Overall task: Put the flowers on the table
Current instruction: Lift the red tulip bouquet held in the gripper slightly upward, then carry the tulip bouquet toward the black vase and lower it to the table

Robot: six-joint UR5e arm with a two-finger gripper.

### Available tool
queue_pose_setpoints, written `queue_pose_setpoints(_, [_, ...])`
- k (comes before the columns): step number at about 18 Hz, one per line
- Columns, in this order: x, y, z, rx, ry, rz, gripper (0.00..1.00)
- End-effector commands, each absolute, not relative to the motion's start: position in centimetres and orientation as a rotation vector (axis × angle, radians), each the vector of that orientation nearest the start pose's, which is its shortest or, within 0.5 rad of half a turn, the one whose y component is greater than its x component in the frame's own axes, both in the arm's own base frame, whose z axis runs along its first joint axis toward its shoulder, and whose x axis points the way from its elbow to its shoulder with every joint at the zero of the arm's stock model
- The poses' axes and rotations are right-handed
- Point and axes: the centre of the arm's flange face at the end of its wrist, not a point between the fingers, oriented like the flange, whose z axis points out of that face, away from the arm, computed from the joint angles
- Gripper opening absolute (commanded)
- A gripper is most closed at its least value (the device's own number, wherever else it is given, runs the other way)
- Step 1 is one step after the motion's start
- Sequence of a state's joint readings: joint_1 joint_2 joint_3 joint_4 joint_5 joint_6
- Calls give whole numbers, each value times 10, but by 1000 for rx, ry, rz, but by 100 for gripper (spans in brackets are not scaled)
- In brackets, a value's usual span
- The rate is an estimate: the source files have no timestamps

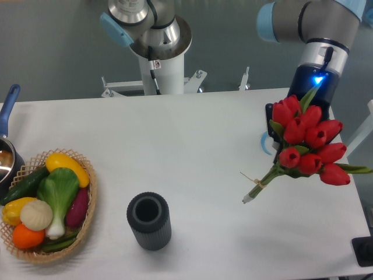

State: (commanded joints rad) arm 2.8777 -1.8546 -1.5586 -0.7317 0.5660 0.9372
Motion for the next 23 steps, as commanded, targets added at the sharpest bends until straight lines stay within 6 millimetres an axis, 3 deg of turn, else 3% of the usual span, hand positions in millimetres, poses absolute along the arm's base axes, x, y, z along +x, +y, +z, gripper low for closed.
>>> queue_pose_setpoints(9, [-528,366,487,-2102,-72,127,39])
queue_pose_setpoints(15, [-521,365,490,-2240,-123,243,39])
queue_pose_setpoints(20, [-497,404,468,-2440,-84,342,37])
queue_pose_setpoints(23, [-481,428,441,-2585,48,400,37])
